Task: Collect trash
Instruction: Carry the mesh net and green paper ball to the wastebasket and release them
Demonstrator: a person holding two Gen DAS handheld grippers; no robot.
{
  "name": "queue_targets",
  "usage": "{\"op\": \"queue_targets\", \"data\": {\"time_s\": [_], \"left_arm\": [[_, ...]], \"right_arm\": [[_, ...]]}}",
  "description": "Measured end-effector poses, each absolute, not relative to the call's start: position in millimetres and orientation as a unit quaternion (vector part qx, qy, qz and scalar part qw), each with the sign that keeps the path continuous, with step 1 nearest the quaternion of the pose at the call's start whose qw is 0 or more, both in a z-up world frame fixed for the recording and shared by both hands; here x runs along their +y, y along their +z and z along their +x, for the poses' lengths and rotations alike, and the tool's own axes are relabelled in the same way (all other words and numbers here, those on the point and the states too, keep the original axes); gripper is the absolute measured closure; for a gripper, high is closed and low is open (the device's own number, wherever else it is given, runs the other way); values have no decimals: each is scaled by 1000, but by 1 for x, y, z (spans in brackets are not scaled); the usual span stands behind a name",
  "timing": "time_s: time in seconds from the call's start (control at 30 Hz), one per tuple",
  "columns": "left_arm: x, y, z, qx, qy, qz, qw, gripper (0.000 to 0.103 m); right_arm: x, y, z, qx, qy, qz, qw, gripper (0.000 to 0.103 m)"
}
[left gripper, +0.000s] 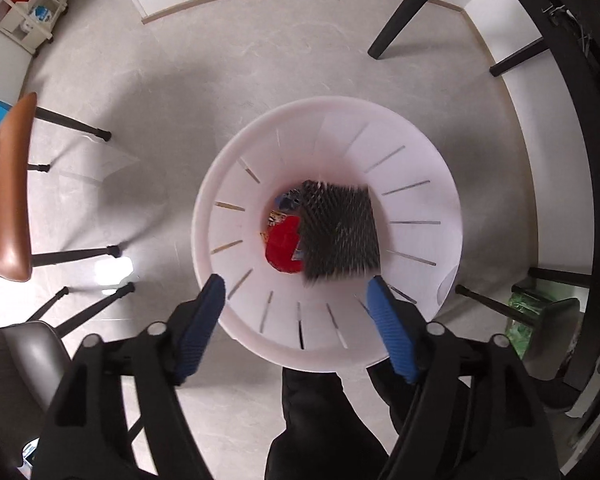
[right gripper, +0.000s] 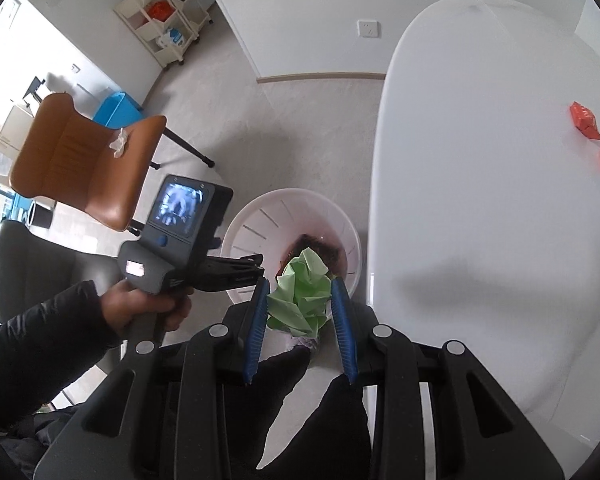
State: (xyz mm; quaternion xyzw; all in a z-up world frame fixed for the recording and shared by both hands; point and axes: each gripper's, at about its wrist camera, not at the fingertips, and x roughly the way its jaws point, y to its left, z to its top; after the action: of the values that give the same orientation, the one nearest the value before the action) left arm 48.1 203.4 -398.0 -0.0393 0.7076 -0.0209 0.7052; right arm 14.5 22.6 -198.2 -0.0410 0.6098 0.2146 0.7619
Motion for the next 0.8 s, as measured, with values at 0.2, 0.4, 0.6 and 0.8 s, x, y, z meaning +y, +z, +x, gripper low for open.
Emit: {"op": "queue_targets", "data": {"time_s": [0.2,0.4,0.6,0.8], "left_arm": [[230,-342,35,671,11,-58,739,20],[291,-278,0,630,90,-91,766,12],[327,-250,-22,612,131,-103,773,11],[330,-235,-40,601,150,-119,776,10]], "right_arm": [[36,-213,14,614,228,-50,754,71],[73,-253,22,622,261,-73,734,69],[115,-314,28,636,290,-115,706,47],[132,-339,22,644,286,-146,694,25]]}}
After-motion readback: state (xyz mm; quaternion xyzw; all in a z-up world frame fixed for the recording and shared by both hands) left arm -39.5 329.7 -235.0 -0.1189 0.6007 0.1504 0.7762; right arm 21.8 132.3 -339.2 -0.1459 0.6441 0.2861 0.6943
